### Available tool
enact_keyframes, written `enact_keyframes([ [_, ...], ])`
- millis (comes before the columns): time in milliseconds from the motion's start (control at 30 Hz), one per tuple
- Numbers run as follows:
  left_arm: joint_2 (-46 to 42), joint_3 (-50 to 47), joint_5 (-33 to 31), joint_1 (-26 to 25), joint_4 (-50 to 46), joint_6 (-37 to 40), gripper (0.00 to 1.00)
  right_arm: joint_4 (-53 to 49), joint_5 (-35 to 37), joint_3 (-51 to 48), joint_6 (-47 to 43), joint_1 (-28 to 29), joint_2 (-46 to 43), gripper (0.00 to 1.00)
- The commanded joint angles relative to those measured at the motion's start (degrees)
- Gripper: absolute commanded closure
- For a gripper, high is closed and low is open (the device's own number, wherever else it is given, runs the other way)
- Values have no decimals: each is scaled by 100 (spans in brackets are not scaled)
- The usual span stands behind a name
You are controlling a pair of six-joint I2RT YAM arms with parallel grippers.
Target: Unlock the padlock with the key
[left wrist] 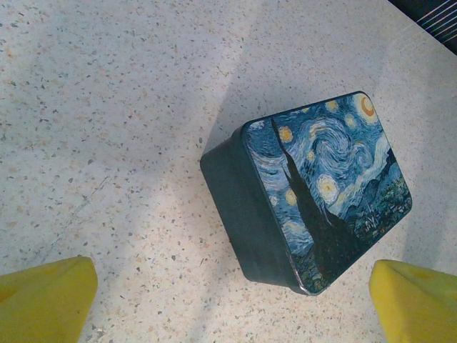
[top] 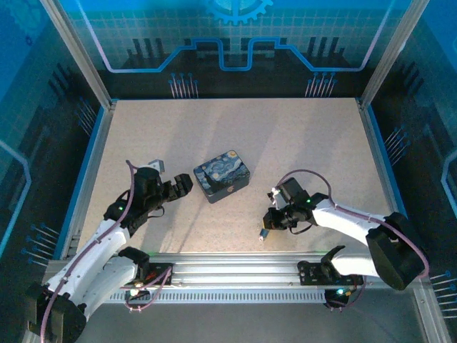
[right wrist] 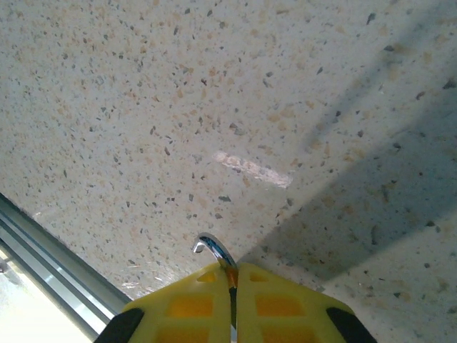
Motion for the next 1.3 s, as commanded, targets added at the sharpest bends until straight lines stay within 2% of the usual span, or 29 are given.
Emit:
enact_keyframes([
  [0,5,-60,-9,42,48,-79,1,-29,44,37,22,54,109,89],
  [567,-19,-58,23,42,-34,-99,1,51,105,53,48,24,158,83],
  [967,-47,248,-33,46,-180,11,1,-512,322,280,-152,-243,-671,75],
  [1267,-64,659,-421,76,-337,450,1,-934,630,675,-796,-883,-1474,65],
])
